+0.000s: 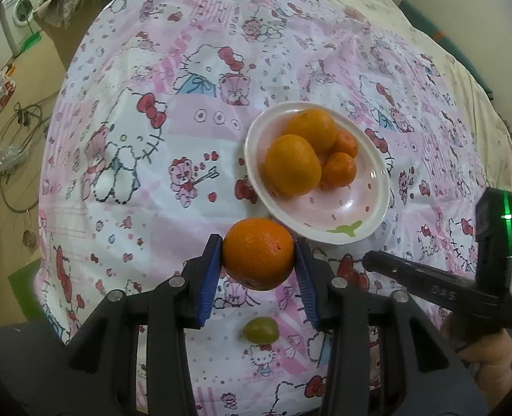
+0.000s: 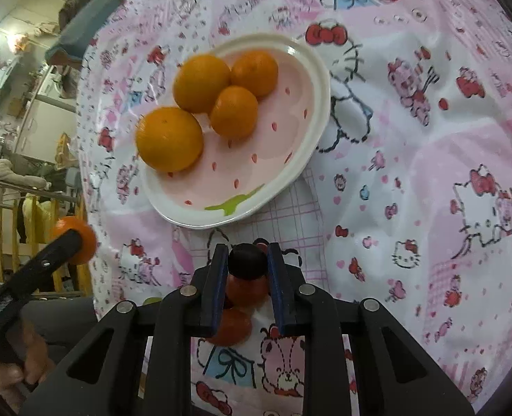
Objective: Organize fruits
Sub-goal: 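Grasp the last mandarin with the left tool while the right tool grasps a dark cherry tomato, then carry the mandarin onto the plate with the left tool while the right tool sets down the dark tomato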
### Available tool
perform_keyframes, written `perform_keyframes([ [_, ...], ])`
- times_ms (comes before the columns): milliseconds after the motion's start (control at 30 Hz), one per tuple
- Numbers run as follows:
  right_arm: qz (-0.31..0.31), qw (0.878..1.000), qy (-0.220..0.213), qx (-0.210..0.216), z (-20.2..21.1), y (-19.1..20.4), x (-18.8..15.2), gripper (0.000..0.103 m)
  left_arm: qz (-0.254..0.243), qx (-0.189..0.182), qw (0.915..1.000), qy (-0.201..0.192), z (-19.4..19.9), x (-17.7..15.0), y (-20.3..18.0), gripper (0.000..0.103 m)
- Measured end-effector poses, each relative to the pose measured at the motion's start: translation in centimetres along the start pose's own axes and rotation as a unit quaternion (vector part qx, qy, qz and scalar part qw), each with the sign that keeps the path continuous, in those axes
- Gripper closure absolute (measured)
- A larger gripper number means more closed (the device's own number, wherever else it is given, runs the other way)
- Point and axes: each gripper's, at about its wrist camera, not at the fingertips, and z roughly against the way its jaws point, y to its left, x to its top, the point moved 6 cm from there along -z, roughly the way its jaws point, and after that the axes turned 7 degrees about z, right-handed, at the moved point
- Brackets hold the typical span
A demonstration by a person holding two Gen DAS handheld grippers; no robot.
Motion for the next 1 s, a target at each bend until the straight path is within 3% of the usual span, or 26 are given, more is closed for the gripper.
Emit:
perform_keyframes([
  [400, -0.017, 0.998, -0.062, 0.022, 5.3, -1.7, 1.6, 0.079, -0.035, 0.004, 0.9993, 0.009, -1.9, 0.1, -3.2, 0.066],
  [667, 0.017, 0.997, -0.076, 0.021, 6.4, -1.1, 5.9, 0.079, -0.035, 0.015, 0.9991, -0.015, -2.0, 5.3, -2.8, 0.066],
  [1000, 0.034, 0.998, -0.054, 0.026, 3.2, -1.5, 10.5, 0.079, 0.001, -0.014, 0.9999, 0.001, -7.3, 11.2, -2.4, 0.066],
])
